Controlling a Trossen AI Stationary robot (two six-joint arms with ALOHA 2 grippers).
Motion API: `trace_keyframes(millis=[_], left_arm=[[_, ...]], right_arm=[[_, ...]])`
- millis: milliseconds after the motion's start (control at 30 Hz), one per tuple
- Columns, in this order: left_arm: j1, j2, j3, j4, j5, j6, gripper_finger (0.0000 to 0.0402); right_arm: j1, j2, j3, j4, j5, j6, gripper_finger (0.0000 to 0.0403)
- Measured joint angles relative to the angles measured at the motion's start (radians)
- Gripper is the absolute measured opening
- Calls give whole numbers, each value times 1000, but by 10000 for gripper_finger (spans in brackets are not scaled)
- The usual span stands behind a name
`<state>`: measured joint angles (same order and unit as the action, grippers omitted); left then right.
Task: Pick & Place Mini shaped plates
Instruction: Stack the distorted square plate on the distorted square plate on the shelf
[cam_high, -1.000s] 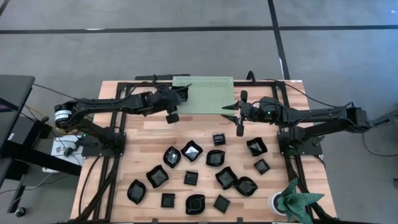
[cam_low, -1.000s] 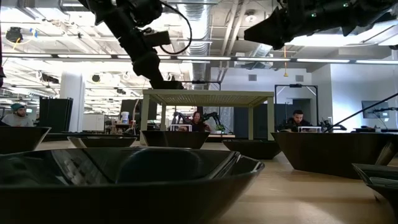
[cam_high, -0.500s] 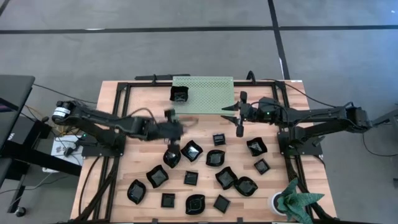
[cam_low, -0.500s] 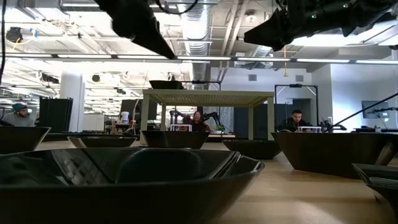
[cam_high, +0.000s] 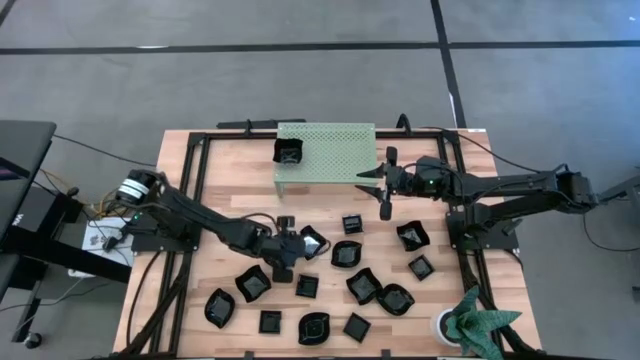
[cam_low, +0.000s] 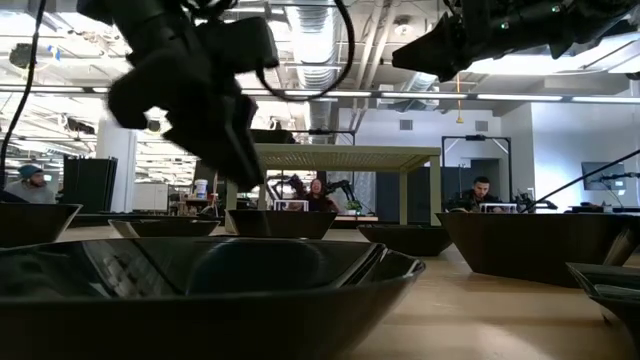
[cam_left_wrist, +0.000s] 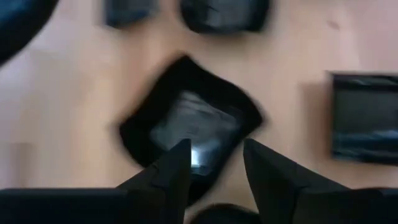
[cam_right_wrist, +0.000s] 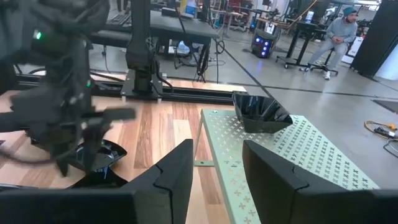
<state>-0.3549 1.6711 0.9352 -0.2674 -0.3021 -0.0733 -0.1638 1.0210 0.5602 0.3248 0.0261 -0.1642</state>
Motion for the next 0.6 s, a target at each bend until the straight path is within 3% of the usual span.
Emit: trace_keyframes(millis=[100, 333, 600], left_arm=[[0, 30, 0, -1, 33, -11, 161], [22, 61, 0, 0, -4, 21, 156], [44, 56, -9, 5, 22, 24, 83]], right_arm=[[0, 0, 0, 1, 0, 0, 134], [0, 0, 0, 7, 0, 0, 133], [0, 0, 0, 6, 0, -2, 133]])
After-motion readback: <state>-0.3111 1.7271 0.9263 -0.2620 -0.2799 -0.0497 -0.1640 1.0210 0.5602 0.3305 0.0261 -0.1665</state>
